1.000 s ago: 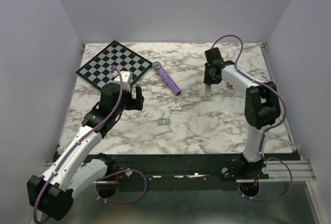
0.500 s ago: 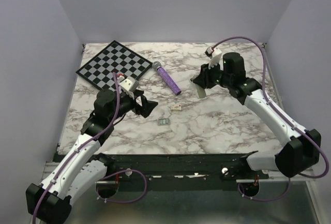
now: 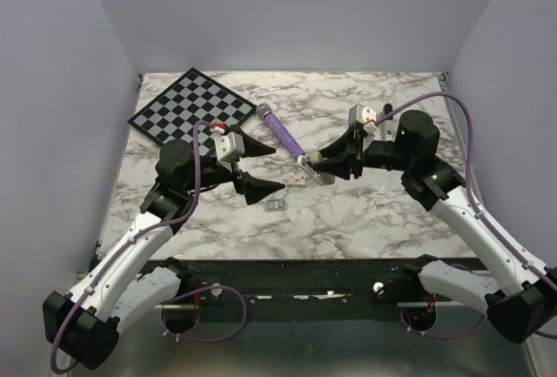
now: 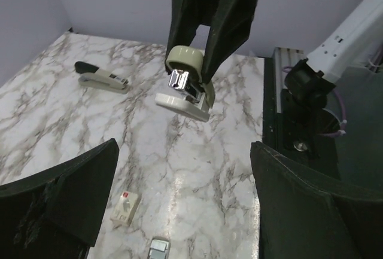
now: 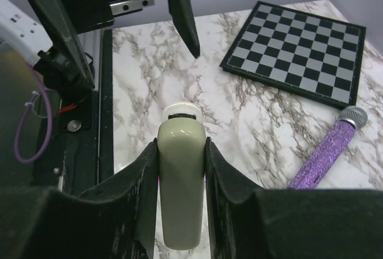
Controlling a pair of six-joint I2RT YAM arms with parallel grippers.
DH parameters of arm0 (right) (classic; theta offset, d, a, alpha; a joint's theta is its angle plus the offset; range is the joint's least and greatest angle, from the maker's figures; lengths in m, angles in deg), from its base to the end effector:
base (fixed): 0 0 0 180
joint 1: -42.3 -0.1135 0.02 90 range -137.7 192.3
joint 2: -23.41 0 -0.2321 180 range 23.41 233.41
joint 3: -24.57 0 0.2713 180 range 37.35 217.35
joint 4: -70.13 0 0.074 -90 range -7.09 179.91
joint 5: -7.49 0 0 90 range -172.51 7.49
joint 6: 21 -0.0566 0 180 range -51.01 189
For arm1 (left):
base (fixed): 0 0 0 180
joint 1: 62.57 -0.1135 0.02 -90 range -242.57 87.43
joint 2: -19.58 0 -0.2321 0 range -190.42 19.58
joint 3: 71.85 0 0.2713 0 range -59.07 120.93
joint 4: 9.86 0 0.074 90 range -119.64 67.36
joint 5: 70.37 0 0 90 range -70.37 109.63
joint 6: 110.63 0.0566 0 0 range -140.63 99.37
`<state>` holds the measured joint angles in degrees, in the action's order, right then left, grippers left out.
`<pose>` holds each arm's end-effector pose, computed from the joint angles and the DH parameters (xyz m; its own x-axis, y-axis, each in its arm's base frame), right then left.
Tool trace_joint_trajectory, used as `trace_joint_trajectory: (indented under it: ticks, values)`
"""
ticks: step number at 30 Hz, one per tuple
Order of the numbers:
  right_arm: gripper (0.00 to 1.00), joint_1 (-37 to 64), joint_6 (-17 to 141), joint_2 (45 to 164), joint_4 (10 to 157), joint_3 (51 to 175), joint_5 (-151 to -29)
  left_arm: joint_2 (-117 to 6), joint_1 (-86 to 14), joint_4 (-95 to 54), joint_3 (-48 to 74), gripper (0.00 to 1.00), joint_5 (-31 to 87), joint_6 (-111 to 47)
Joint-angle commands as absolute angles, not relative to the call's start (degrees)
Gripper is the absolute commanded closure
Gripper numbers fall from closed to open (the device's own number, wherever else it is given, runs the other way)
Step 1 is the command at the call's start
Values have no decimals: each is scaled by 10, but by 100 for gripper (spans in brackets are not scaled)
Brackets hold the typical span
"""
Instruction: Load the staples into the stapler
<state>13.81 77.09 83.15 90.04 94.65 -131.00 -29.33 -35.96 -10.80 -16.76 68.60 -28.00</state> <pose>0.2258 0.1708 0.3441 -0.0088 -0.1109 -0.9938 -0.9761 0.2168 -0.0155 0.2025 -0.1492 0.3278 -0.0429 -0.0727 -0.9964 0.9682 0.2431 -0.0594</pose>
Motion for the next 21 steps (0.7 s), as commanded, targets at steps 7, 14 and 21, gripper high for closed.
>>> trace_joint_trajectory:
  ticks: [7, 14, 21]
  values:
    - [99, 113, 808, 811, 847, 927, -1415, -367, -293, -49, -107, 11, 760, -258]
    - [99, 109, 793, 807, 814, 923, -1426, -397, -273, -57, -90, 24, 765, -256]
    - [99, 107, 776, 806, 792, 919, -1430, -401, -263, -75, -89, 30, 761, -242]
